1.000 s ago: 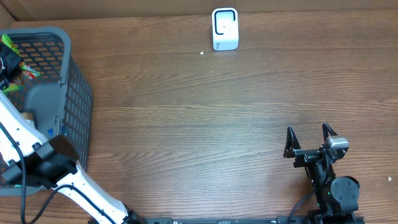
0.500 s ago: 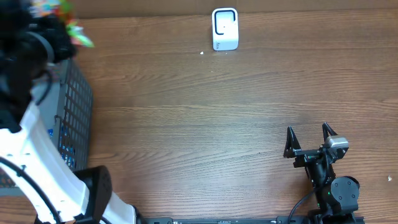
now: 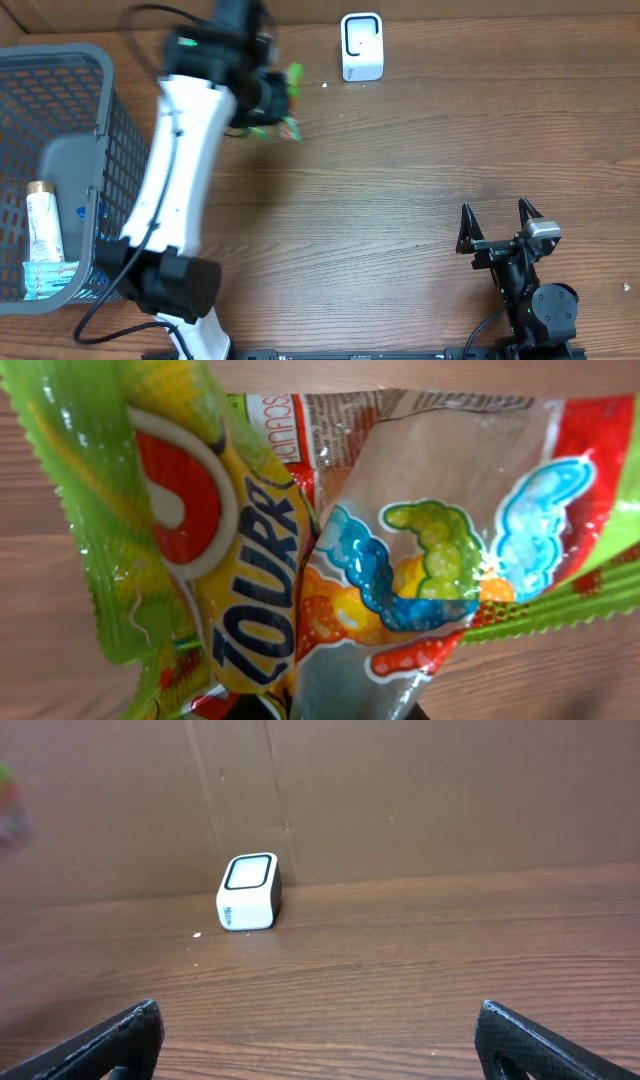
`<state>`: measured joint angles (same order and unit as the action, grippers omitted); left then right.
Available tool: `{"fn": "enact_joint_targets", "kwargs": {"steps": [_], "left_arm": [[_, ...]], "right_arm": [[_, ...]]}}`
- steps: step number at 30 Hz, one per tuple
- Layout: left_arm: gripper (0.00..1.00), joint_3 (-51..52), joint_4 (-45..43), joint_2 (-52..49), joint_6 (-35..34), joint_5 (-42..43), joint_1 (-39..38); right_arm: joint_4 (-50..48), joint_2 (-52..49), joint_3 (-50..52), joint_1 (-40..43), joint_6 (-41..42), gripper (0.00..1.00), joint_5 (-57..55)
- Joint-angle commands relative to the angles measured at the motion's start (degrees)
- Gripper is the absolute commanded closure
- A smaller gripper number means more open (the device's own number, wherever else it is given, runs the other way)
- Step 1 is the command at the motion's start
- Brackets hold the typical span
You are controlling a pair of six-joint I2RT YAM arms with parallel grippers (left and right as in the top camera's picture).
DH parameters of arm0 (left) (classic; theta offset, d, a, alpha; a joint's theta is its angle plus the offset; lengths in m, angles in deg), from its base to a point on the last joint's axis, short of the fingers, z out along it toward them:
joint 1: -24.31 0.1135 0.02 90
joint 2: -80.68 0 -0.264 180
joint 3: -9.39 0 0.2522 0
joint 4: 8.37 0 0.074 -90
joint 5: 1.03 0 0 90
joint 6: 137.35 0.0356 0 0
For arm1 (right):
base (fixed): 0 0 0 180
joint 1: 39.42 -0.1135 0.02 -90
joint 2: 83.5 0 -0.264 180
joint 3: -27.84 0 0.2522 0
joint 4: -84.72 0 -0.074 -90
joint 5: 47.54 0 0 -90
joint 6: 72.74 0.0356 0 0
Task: Scan the item barcode
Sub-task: 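Lift the Haribo bag out and place it on the table center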
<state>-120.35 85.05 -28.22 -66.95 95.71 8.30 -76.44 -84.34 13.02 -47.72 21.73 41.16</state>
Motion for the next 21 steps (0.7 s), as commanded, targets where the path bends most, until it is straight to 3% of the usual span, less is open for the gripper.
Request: {"fn": "enact_joint_targets", "kwargs": {"steps": [1,8,9,12,15,18,21], "left_arm": [[0.96,8.8,-6.8,1.3,-6.6,1.7,-4.6],[0.96,24.2,-21.9,1.3,-15.4,1.9,-10.1],[0.91,25.5,-23.1,1.3,-15.4,2.0,-10.5],[0.48,27.7,-24.3,1.3,-15.4,2.1,-11.1],[0.26,27.7,-24.0,1.4,-14.4,2.3,-11.1],[0.18,25.3,-22.1,1.7,-11.6,3.4,-10.7],[0.18,17.9,-15.8,2.1,-9.5,1.5,-9.7]], "right_arm": [[-0.4,0.7,0.6,-0.2,0.0,0.0,0.3],[-0.4,0.7,0.6,-0.2,0.0,0.0,0.3],[-0.4,0.7,0.6,-0.2,0.0,0.0,0.3],[-0.4,0.7,0.6,-0.2,0.0,0.0,0.3],[-0.4,0.7,0.6,-0.2,0.0,0.0,0.3],[-0.4,0.7,0.6,-0.2,0.0,0.0,0.3],[-0.4,0.7,0.6,-0.2,0.0,0.0,0.3]]}}
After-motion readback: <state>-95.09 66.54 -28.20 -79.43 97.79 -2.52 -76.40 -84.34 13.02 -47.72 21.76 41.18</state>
